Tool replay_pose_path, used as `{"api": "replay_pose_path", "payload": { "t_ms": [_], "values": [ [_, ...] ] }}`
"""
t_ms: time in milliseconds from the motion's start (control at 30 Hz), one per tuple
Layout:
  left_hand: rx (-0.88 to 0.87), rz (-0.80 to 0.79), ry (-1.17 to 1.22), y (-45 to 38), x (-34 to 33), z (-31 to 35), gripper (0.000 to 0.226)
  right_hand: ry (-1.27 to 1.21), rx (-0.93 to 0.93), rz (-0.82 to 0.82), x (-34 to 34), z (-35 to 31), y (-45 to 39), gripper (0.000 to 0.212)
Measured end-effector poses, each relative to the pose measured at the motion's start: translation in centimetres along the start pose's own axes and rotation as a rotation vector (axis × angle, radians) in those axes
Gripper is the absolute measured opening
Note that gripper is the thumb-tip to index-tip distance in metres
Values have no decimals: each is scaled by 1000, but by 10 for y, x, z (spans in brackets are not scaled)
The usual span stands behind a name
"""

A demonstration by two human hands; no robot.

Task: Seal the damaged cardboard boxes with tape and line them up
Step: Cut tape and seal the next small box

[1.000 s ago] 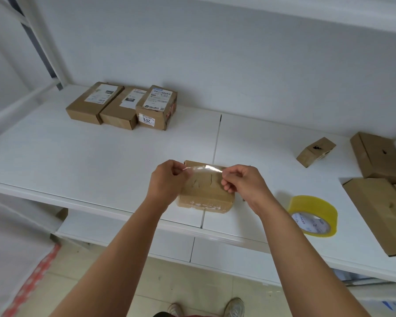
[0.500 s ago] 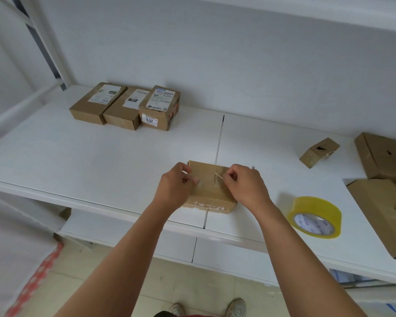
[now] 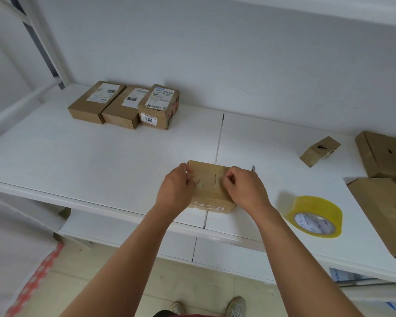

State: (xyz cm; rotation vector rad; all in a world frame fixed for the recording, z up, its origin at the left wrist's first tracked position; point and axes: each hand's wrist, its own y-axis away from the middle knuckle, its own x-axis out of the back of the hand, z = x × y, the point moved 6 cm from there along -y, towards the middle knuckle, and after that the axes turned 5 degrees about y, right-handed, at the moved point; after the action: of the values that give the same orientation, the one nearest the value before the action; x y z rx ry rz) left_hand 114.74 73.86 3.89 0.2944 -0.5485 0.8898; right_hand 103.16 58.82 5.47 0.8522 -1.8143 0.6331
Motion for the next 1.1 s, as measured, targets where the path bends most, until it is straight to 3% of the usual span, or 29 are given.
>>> {"api": "replay_pose_path", "payload": {
  "t_ms": [300, 567, 667, 700, 767, 867, 1100],
  "values": [
    [-91, 110, -98, 13, 0, 13, 31, -7, -13, 60, -3, 0, 3, 19],
    [-143, 179, -184, 20, -1, 9, 14, -50, -33, 126, -3, 1, 11, 31],
    [-355, 288, -326, 31, 2, 23, 18, 86, 153, 350, 12, -17, 27, 24],
    [-447, 280, -366, 36, -1, 27, 23, 117, 241, 352, 11, -24, 31, 29],
    [-542, 117, -404, 44, -17, 27, 41, 194, 349, 152, -8, -30, 38, 46],
    [-451, -81, -468, 48, -32, 13, 61, 343, 341, -93, -33, -20, 42, 56],
    [-409, -100, -585, 45, -37, 9, 71, 375, 226, -143, -34, 4, 36, 76]
  ]
}}
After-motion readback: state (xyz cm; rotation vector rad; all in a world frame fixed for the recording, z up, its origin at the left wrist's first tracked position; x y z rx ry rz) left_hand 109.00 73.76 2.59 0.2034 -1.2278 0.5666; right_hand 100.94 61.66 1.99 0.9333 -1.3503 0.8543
